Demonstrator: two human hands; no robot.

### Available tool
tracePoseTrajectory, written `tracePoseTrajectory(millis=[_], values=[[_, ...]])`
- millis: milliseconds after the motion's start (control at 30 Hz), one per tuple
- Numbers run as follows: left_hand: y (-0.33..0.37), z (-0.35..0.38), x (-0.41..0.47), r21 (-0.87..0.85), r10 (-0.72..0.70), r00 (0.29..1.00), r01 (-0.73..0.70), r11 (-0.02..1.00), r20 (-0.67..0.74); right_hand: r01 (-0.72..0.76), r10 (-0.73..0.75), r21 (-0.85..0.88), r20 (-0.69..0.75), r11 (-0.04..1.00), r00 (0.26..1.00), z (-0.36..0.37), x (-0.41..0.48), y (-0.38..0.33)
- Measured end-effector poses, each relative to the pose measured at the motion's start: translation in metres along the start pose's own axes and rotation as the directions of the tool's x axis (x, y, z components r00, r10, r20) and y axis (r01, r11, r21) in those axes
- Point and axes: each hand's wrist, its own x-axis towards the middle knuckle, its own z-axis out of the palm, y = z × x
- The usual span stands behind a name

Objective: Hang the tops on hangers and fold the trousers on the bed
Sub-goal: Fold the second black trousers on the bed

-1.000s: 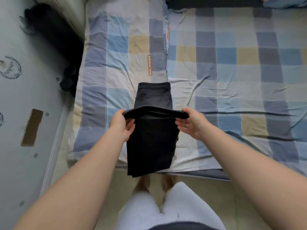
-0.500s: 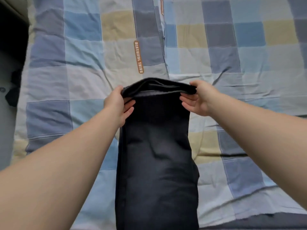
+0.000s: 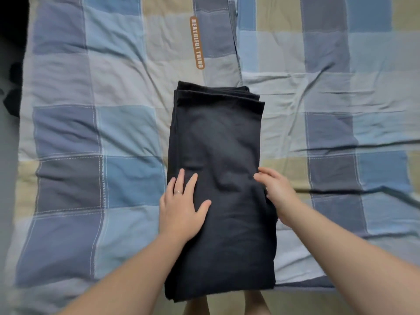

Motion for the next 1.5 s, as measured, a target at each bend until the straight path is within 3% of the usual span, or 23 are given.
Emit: tracePoseTrajectory(millis=[133,233,333,500,633,733,867,1000,1133,1333,1500], values=[[-0.009,0.032,-0.06,-0.111,-0.215,0.977,0.214,0.97,0.0,-0.037,0.04,-0.091,0.038,0.995,0.998,-0.003,-0.037,0.067],[-0.01,0.041,-0.086,-0.124,-0.256,0.964,0.245,0.961,-0.074,-0.051,0.057,-0.27,0.017,0.962,0.998,-0.001,-0.064,0.109],[-0.014,0.036,-0.088,-0.25,-0.283,0.949,0.243,0.937,-0.138,-0.121,0.124,-0.119,0.018,0.985,0.992,-0.001,-0.08,0.137],[-0.037,0.012,-0.064,-0.514,-0.436,0.889,0.441,0.736,0.138,-0.255,0.256,-0.057,0.012,0.965,0.967,-0.014,-0.084,0.141],[-0.049,0.001,-0.074,-0.581,-0.369,0.84,0.542,0.608,0.397,-0.337,0.339,-0.105,0.006,0.936,0.941,-0.015,-0.093,0.135],[-0.048,0.003,-0.098,-0.613,-0.277,0.812,0.573,0.543,0.514,-0.39,0.394,-0.107,0.013,0.914,0.919,-0.014,-0.108,0.127],[-0.039,0.009,-0.127,-0.642,-0.339,0.792,0.611,0.464,0.508,-0.389,0.391,-0.171,-0.02,0.905,0.92,-0.023,-0.125,0.127],[-0.031,0.01,-0.155,-0.666,-0.377,0.75,0.658,0.351,0.543,-0.369,0.372,-0.12,0.005,0.922,0.928,-0.036,-0.151,0.128],[-0.028,0.007,-0.198,-0.654,-0.392,0.718,0.692,0.305,0.576,-0.342,0.348,-0.127,0.036,0.931,0.937,-0.048,-0.191,0.145],[-0.03,0.001,-0.272,-0.593,-0.39,0.636,0.769,0.239,0.666,-0.463,0.478,-0.137,0.119,0.876,0.87,-0.075,-0.254,0.177],[-0.023,-0.018,-0.265,-0.582,-0.412,0.594,0.795,0.17,0.69,-0.454,0.453,-0.028,0.143,0.891,0.88,-0.08,-0.262,0.16]])
